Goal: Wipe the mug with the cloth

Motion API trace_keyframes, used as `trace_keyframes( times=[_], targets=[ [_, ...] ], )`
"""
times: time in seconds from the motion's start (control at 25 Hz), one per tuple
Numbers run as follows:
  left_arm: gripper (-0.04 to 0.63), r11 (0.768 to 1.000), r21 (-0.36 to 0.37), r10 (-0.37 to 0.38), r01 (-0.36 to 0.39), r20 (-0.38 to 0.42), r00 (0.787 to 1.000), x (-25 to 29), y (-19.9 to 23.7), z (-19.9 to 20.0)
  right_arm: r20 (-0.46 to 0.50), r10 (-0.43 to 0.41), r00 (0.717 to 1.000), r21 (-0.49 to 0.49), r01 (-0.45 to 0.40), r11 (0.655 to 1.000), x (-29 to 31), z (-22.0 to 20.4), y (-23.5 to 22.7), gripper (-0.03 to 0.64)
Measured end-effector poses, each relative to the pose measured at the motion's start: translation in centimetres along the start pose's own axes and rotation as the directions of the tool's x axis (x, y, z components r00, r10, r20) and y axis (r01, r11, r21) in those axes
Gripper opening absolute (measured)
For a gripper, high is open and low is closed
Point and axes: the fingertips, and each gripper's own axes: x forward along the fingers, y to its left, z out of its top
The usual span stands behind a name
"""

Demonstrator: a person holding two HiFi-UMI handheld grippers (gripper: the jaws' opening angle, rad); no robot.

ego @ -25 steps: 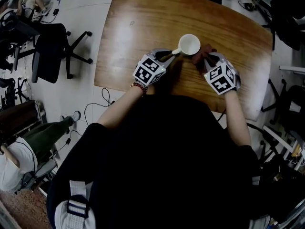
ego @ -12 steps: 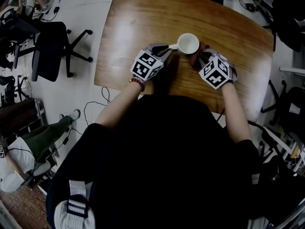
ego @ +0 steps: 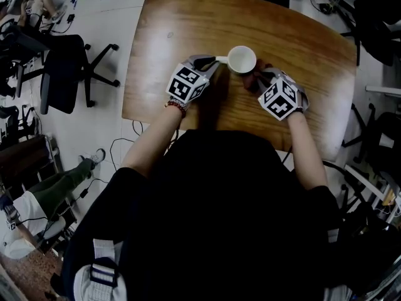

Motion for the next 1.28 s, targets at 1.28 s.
trace_keyframes(
  times=[1.28],
  targets=[
    [0.096, 0.988, 0.138, -0.062, 0.064, -0.018, 0.998, 1.8, 0.6, 1.9, -0.027, 0.045, 0.999, -0.117, -0.048, 0.992, 2.3, 0.2, -2.1, 0.049]
  ],
)
